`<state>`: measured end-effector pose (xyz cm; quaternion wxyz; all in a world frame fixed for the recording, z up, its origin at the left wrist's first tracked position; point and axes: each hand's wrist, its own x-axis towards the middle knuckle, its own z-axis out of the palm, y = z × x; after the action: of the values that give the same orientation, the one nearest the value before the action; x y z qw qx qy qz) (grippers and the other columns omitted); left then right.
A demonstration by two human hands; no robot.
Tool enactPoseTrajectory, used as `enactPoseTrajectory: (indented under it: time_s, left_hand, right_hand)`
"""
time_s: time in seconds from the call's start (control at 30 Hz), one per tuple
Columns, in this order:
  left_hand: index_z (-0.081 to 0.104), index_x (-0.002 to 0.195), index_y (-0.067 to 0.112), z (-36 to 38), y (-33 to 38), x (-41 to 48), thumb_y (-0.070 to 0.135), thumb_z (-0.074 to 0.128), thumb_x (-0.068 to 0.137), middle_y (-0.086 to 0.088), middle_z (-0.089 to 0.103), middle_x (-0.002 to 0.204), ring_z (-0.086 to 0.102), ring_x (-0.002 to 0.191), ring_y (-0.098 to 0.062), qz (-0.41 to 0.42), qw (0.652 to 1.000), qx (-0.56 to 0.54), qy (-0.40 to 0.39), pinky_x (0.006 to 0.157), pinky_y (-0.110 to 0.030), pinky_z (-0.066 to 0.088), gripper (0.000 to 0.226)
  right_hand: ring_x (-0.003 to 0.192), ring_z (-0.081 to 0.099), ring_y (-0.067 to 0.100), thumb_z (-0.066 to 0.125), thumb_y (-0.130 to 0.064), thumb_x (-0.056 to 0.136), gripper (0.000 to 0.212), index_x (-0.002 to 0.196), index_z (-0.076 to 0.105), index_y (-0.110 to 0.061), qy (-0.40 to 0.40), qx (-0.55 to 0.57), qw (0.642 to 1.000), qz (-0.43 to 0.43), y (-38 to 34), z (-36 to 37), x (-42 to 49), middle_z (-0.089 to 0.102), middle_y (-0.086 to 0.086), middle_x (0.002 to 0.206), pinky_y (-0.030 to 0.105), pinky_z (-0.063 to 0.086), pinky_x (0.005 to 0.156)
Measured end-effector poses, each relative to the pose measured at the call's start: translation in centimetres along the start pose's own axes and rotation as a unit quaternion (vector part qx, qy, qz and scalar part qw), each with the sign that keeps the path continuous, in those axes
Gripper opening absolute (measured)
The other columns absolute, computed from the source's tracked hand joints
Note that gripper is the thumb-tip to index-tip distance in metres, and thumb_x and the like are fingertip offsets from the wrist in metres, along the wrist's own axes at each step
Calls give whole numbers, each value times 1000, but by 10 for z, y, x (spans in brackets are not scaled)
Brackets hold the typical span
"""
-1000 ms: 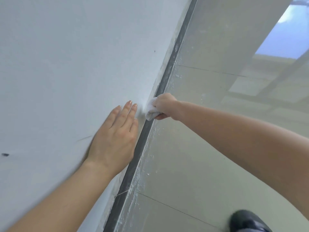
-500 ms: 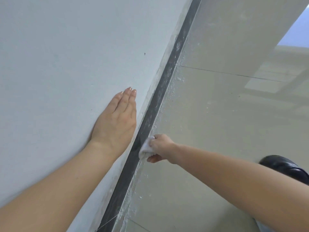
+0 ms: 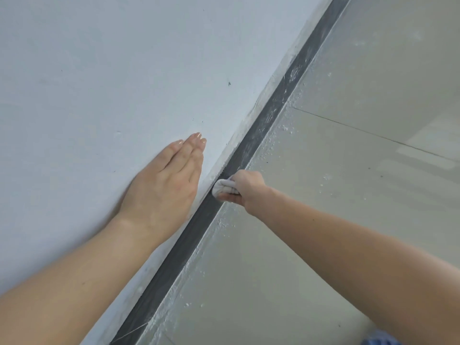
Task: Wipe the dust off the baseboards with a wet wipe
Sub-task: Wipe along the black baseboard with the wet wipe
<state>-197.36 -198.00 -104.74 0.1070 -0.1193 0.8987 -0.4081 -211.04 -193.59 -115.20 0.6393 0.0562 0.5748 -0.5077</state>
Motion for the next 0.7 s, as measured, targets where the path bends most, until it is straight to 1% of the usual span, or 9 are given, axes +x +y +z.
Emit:
enactPoseTrajectory:
  time_s: [0.1,0.2,0.27,0.33,0.37,0.5,0.57,0.63,0.7]
  left_hand:
    - [38,137,-10,0,0,2,15,20,86,-21,38,146,32,139,-31,-13,999,-38,-4,116,-39,9,60]
    - [38,138,-9,-4,0,3,16,22,86,-19,39,146,33,139,-29,-14,998,-58,-13,116,-38,7,59]
    - [42,136,-7,-6,-1,5,16,23,85,-18,42,145,36,137,-28,-11,997,-70,-20,115,-38,13,59]
    - [47,134,-7,-8,-2,9,15,25,84,-17,45,143,40,135,-28,-6,997,-75,-23,113,-37,17,59]
    - [47,133,-6,-8,-3,11,15,26,83,-17,45,142,40,134,-28,-5,997,-73,-23,113,-37,17,59]
    - [44,135,-7,-13,-7,12,15,23,84,-17,43,144,36,137,-29,2,997,-63,-37,116,-41,6,59]
    - [43,135,-6,-17,-10,13,16,20,85,-17,42,145,34,138,-28,9,997,-62,-50,117,-41,5,60]
    - [45,134,-6,-20,-12,14,19,18,85,-16,42,145,34,138,-28,9,995,-74,-63,117,-41,6,61]
    - [46,134,-6,-23,-12,15,20,17,85,-17,42,145,34,138,-28,2,993,-93,-71,117,-41,7,63]
  right_hand:
    - [65,59,18,42,0,94,10,95,48,-8,4,70,996,-53,-11,-13,8,54,8,83,20,54,49]
    - [47,60,15,35,6,92,21,105,48,-5,57,179,980,-72,-24,-28,11,57,11,65,18,52,44]
    - [41,58,15,38,7,87,25,102,55,-2,71,133,988,-48,-20,-28,4,57,12,59,20,52,44]
    - [41,51,14,38,8,82,18,74,51,-1,28,18,999,-2,-4,-20,-13,50,10,55,23,50,48]
    - [44,50,15,40,7,84,20,68,47,-3,-3,-24,999,29,9,-15,-21,49,9,57,23,48,51]
    - [75,60,20,48,-6,92,10,89,52,-13,-111,-113,981,110,66,3,-28,58,10,96,27,58,66]
    - [72,60,18,46,-4,92,12,89,52,-14,-96,-86,985,115,68,9,-19,57,9,95,24,58,65]
    - [62,61,13,45,-4,93,15,103,55,-8,-71,-49,992,93,51,8,-7,57,9,96,23,59,66]
    - [71,63,12,47,-8,95,19,110,57,-5,-13,-155,987,49,20,1,3,58,8,96,23,55,75]
